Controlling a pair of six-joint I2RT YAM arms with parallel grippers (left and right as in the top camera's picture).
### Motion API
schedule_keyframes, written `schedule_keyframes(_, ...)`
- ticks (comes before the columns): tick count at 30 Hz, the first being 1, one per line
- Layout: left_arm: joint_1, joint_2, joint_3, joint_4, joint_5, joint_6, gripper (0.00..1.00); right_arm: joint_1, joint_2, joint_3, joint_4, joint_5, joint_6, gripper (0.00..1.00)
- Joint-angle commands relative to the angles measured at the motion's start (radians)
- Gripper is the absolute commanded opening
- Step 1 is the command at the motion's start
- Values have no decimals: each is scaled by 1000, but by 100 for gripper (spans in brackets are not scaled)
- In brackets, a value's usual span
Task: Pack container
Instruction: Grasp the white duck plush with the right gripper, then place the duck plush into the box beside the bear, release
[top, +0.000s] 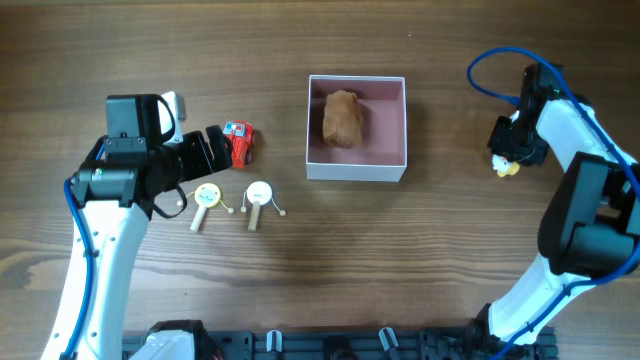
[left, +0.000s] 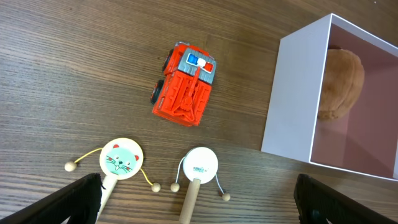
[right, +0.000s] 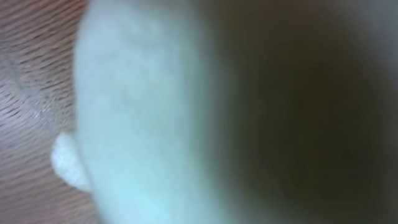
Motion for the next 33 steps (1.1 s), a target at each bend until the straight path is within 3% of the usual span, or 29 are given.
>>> schedule_keyframes(1, -6, -1, 19, 0, 16, -9, 100, 42, -161, 10, -6, -23, 31, 26)
schedule_keyframes(7, -6, -1, 19, 0, 16, -9, 100, 168, -398, 13, -27, -164, 70, 8)
schedule_keyframes(14, -6, -1, 19, 0, 16, -9, 100, 422, -539, 13, -37, -240, 139, 6)
schedule_keyframes(21, -6, -1, 19, 0, 16, -9, 100, 601, -387, 6, 53, -193, 161, 11)
schedule_keyframes(29, -6, -1, 19, 0, 16, -9, 100, 613, -151, 6, 156, -134, 159, 15)
schedule_keyframes(31, -6, -1, 19, 0, 16, -9, 100, 613, -119, 6, 176, -122, 155, 23)
schedule_keyframes(33, -6, -1, 19, 0, 16, -9, 100, 613, -107, 6, 186, -103, 155, 39)
